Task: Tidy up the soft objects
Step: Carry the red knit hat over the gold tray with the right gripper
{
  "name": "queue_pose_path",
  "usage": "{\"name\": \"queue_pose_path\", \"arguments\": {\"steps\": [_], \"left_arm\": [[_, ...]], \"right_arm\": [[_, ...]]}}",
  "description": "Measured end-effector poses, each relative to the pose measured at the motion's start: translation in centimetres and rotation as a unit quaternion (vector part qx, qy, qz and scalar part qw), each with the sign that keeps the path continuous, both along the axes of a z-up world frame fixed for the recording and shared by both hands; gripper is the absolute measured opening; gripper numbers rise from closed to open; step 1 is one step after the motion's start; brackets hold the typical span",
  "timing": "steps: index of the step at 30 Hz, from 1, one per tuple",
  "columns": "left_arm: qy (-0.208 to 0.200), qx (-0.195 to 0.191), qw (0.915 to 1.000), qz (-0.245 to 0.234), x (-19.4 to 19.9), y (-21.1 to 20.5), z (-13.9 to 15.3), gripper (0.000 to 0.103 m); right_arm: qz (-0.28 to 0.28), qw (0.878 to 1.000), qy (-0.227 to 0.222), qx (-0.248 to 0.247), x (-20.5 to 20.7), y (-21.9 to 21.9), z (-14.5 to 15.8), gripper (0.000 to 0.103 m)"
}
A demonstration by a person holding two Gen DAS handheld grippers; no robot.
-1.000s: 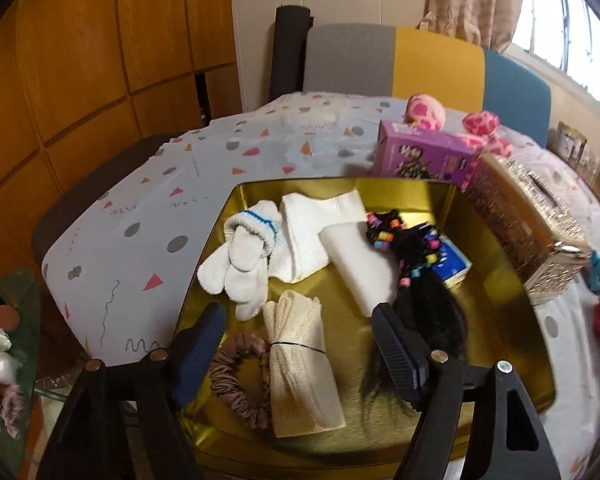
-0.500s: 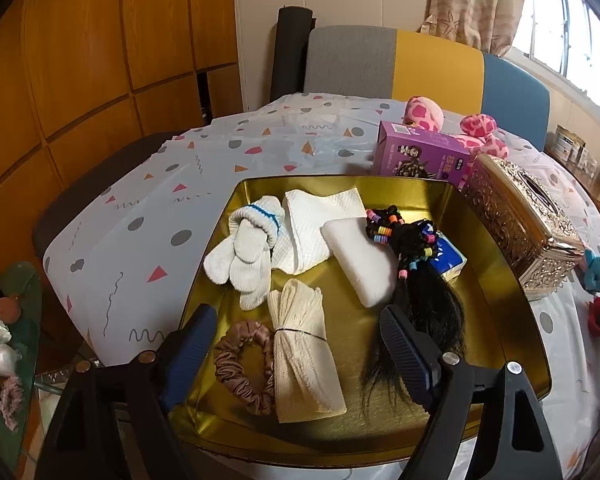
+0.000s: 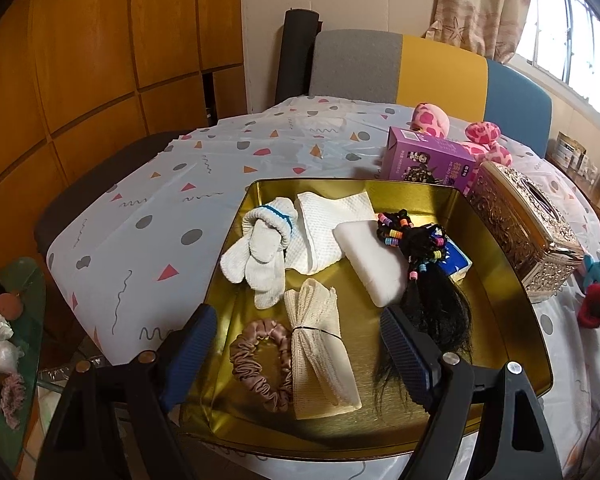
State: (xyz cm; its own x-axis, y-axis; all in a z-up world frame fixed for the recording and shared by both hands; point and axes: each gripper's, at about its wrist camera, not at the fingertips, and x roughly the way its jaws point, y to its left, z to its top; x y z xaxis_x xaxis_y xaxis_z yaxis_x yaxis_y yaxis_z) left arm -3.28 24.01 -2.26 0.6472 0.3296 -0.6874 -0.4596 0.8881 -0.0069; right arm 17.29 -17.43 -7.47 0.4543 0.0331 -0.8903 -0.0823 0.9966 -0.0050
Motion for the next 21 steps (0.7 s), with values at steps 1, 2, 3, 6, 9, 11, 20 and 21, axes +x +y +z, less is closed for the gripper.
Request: {"name": "queue_pose_path", "arguments": {"steps": [1,2,3,6,9,11,20,21], "left_arm": [[0.0,0.0,1.0,0.001,0.0,0.0,0.0,0.084],[0.0,-0.002,1.0,0.001,-0.1,0.1,0.0,0.084],[-0.001,-0.004,1.0,0.001,-0.1,0.2,0.0,0.084],[-0.001,-0.005,1.0,0.0,-0.2,0.2,0.0,0.084],[-0.001,-0.006,1.0,-0.002,-0.2,0.2,0.0,0.084],[0.0,-0.008,1.0,-0.003,-0.2,0.2,0.1,0.084],[0.005,-0.009,0.9999,-0.008,-0.2,0.0,-0.1,0.084],[0.005,-0.01,0.9999,-0.008,-0.2,0.0,-0.1,0.084]], "right_arm": [[0.005,1.0,-0.004,-0.001,0.2,0.6,0.4,0.018],[0.009,1.0,-0.008,-0.002,0.3,1.0,0.7,0.018],[0.012,1.0,-0.012,-0.004,0.7,1.4,1.1,0.018],[0.018,1.0,-0.023,-0.011,2.0,2.5,2.5,0.018],[0.014,0.999,-0.032,-0.015,3.7,3.4,3.8,0.018],[0.009,0.999,-0.039,-0.016,5.1,3.9,4.7,0.018],[-0.013,0.998,-0.061,-0.023,9.5,6.5,7.6,0.018],[-0.016,0.998,-0.064,-0.021,9.9,6.8,8.0,0.018]]}}
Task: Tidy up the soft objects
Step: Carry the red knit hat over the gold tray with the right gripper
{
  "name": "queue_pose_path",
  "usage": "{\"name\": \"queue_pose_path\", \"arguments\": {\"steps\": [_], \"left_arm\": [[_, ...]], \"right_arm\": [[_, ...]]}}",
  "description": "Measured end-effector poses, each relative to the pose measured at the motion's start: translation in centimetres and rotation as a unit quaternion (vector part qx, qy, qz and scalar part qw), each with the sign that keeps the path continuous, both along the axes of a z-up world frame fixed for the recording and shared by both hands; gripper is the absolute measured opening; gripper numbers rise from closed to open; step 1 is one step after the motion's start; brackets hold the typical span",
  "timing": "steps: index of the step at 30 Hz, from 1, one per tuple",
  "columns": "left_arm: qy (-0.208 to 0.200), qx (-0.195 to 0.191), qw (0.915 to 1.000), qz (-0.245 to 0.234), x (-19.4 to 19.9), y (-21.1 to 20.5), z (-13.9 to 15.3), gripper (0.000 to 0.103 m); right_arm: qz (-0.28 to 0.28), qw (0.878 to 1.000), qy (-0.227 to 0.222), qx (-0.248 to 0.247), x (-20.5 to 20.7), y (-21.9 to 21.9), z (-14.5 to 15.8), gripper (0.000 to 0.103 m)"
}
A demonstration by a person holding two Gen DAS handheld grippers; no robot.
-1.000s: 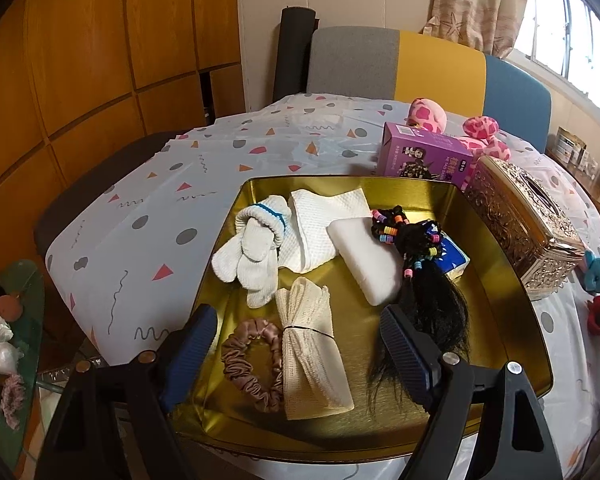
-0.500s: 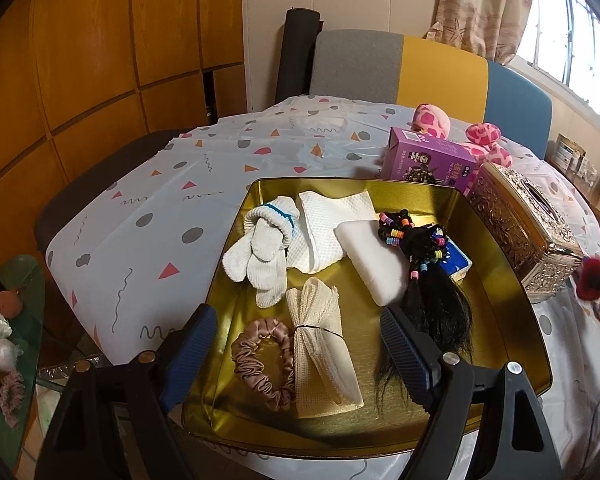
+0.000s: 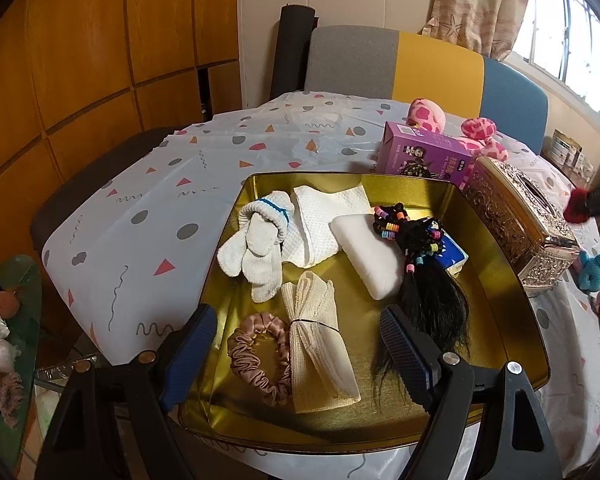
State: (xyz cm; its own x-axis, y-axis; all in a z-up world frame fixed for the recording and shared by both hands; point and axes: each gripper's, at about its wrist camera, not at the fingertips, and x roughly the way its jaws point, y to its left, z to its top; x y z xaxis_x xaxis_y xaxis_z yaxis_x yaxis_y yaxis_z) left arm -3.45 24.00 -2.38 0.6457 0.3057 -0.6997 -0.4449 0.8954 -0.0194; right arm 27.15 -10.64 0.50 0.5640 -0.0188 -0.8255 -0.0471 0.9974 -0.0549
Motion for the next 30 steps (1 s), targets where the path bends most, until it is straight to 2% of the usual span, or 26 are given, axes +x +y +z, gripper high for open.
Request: {"name": "queue_pose_path", "arguments": {"steps": [9,18,24,30], "left_arm": [[0.007,-0.004,1.0,-0.003,0.1,0.0,-0.3,0.084],[0.011,-0.011,0.9999,-0.003,0.0,0.1,-0.7,0.084],[0.012,-0.016,0.9998,0.003,-0.4,0.6,-0.9,0.084],[0.011,-0.02,0.9997,0.012,-1.1,1.1,-1.0,0.084]], "right_arm": [[0.016,0.999,-0.036,0.006,3.1,4.8,4.0,0.018],[0.078,0.994,-0.069,0.04,3.9,12.3,7.5,0.018],[0.146,0.982,-0.075,0.093,2.8,18.3,9.3,0.018],[0.235,0.961,-0.049,0.137,0.3,24.4,9.2,0.018]]}}
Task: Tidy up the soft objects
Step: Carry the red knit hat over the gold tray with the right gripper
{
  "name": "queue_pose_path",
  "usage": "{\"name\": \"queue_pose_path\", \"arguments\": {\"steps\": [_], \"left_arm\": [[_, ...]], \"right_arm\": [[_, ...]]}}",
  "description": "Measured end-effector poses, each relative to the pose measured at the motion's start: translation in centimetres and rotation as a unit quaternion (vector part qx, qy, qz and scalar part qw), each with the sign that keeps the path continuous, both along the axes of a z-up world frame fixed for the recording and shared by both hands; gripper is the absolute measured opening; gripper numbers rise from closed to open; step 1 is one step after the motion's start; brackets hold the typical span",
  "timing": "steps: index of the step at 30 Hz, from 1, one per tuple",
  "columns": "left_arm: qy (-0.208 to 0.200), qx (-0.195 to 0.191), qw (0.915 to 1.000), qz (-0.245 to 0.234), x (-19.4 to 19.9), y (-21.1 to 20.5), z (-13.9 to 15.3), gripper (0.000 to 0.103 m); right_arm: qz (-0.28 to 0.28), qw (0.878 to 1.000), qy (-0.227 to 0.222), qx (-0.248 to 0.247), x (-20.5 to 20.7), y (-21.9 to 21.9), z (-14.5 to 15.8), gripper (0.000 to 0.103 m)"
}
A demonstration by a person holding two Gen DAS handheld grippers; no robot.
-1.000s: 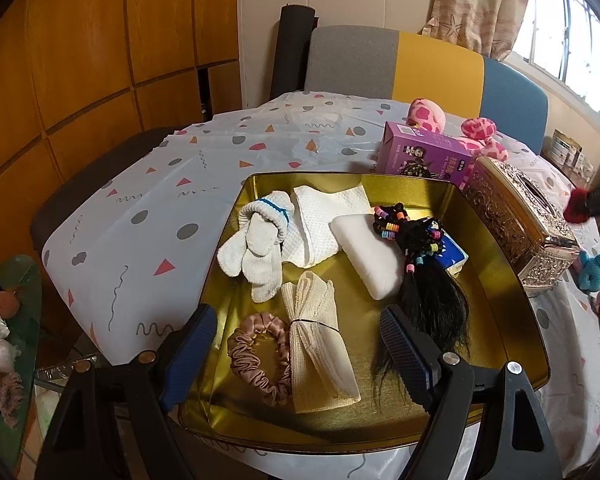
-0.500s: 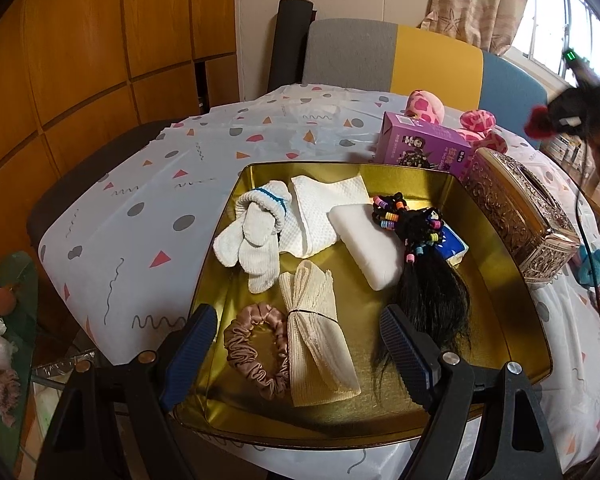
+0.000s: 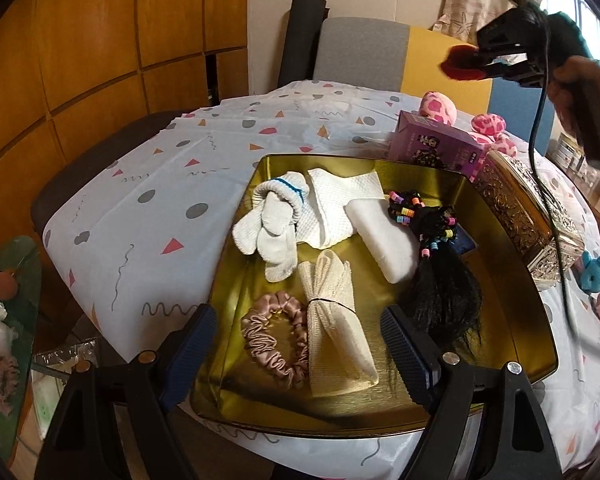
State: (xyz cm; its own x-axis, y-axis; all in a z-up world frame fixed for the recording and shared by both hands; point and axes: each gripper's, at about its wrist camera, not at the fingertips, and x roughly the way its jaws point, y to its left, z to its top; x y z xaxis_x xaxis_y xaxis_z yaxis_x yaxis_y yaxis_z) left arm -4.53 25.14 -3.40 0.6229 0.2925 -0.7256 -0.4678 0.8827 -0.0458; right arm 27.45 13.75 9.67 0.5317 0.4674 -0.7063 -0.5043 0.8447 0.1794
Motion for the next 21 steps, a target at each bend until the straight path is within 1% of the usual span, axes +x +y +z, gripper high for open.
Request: {"name": "queue_pose_path", "arguments": {"steps": [2,4,6,10,14,16,21], "left_arm": [[-0.003,-0.001,1.0,0.005,-0.3,0.2,0.1,0.084],[-0.005,-0.002,0.9999,0.009,-0.6,0.6,0.1,0.084],[-0.005,-0.004,0.9999,0.015,-0.8,0.9,0.0,0.084],[-0.008,-0.004,0.9996,0.025,-1.4,1.4,0.1,0.084],[-0.013,-0.003,0.9992,0.036,-1.9,1.8,0.3,0.084],[-0.015,-0.003,0.9991,0.041,-2.2,2.1,0.5,0.084],[-0.02,0.0,0.9982,0.056,-2.8,2.7,0.8,0.084]], "right_arm": [[0.046,0.999,0.01,-0.002,-1.6,2.2,-0.7,0.018],[0.081,0.997,0.016,-0.009,-3.2,3.6,-1.6,0.018],[0.115,0.993,0.027,-0.015,-4.9,4.8,-2.6,0.018],[0.18,0.982,0.055,-0.029,-8.6,6.7,-5.2,0.018],[0.227,0.97,0.08,-0.044,-11.6,8.1,-7.5,0.018],[0.248,0.963,0.084,-0.059,-13.2,8.7,-8.8,0.018],[0.275,0.952,0.099,-0.096,-16.0,8.9,-11.6,0.018]]}}
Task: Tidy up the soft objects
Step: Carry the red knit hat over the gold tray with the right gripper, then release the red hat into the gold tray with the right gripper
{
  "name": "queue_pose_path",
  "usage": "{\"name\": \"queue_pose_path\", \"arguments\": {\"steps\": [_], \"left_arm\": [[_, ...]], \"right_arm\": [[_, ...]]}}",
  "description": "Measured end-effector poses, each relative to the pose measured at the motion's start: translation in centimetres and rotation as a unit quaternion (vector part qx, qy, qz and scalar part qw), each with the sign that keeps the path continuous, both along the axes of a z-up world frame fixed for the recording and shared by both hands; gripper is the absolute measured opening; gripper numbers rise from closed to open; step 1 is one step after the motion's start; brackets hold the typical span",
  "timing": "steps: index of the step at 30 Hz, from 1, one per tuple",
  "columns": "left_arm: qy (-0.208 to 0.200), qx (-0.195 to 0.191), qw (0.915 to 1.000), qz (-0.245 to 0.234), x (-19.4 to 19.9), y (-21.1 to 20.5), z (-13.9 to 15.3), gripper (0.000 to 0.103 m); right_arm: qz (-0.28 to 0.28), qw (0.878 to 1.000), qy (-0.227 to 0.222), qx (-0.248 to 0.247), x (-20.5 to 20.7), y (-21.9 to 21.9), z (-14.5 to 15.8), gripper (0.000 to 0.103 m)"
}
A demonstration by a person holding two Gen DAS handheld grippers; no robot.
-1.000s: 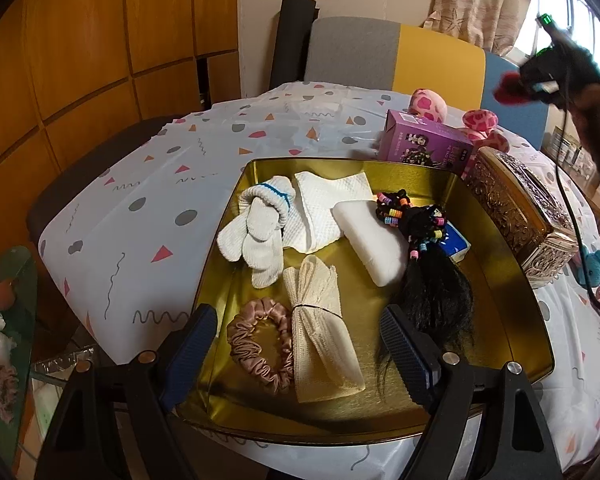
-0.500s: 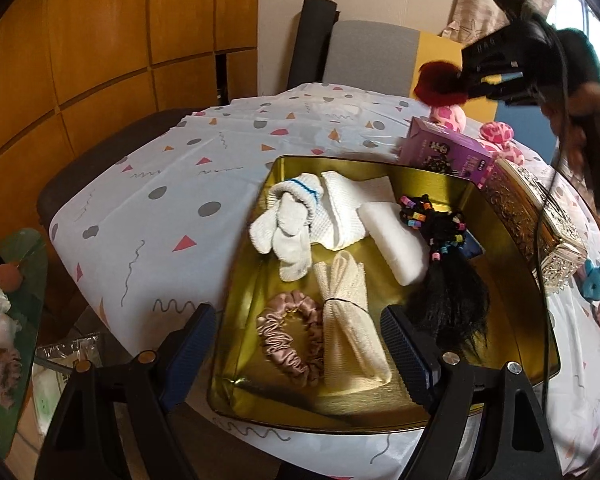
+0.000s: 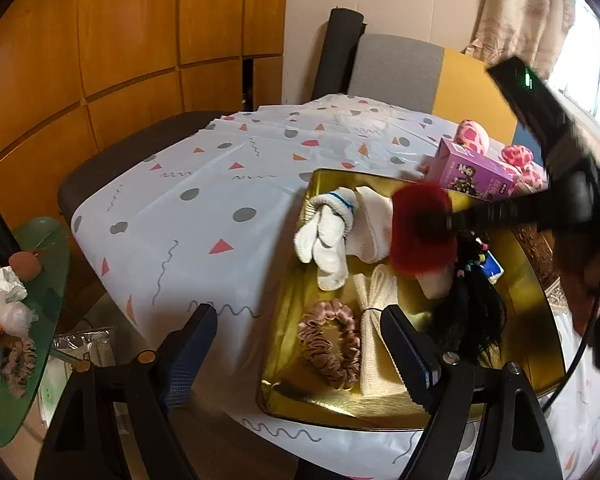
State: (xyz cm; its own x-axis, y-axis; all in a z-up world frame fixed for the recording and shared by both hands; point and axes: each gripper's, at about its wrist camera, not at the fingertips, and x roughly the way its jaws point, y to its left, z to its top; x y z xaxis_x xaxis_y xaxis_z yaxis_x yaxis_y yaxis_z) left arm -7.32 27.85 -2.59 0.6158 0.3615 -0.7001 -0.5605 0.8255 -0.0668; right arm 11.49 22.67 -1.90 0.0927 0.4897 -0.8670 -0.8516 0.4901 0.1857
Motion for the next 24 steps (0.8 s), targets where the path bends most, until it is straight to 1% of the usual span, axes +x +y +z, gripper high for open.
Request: {"name": "queue_pose_path", "arguments": {"steps": [3,5,7,12,14,16,19,21,24], "left_arm": [[-0.003,0.001,1.0,0.006,-0.3,0.2,0.2,0.084],[-0.004,0.002,1.0,0.007,-0.4,0.2,0.2,0.084],[-0.004,0.002,1.0,0.007,-0.4,0.1,0.2,0.084],[-0.004,0.003,1.0,0.007,-0.4,0.1,0.2,0.084],[-0.004,0.002,1.0,0.008,-0.4,0.0,0.2,0.084],[-0.004,0.001,1.0,0.008,-0.4,0.1,0.2,0.084],[-0.003,0.0,1.0,0.008,-0.3,0.0,0.1,0.084],[-0.002,0.0,1.0,0.007,-0.3,0.0,0.1,0.084],[-0.003,-0.001,1.0,0.006,-0.3,-0.1,0.1,0.085]], "right_arm": [[0.014,0.999,-0.01,-0.03,-1.2,0.4,-1.5,0.018],[0.018,0.998,-0.026,-0.048,-1.9,0.9,-2.4,0.018],[0.018,0.997,-0.042,-0.059,-2.1,1.5,-3.0,0.018],[0.01,0.996,-0.055,-0.073,-2.3,2.3,-4.2,0.022],[0.0,0.997,-0.042,-0.067,-2.1,2.1,-4.4,0.024],[-0.016,0.998,-0.031,-0.057,-1.9,1.6,-4.3,0.032],[-0.035,0.998,-0.027,-0.043,-1.6,0.7,-3.7,0.037],[-0.047,0.998,-0.022,-0.03,-1.3,0.0,-3.2,0.04],[-0.059,0.998,-0.026,-0.014,-1.3,-0.8,-2.4,0.04]]}}
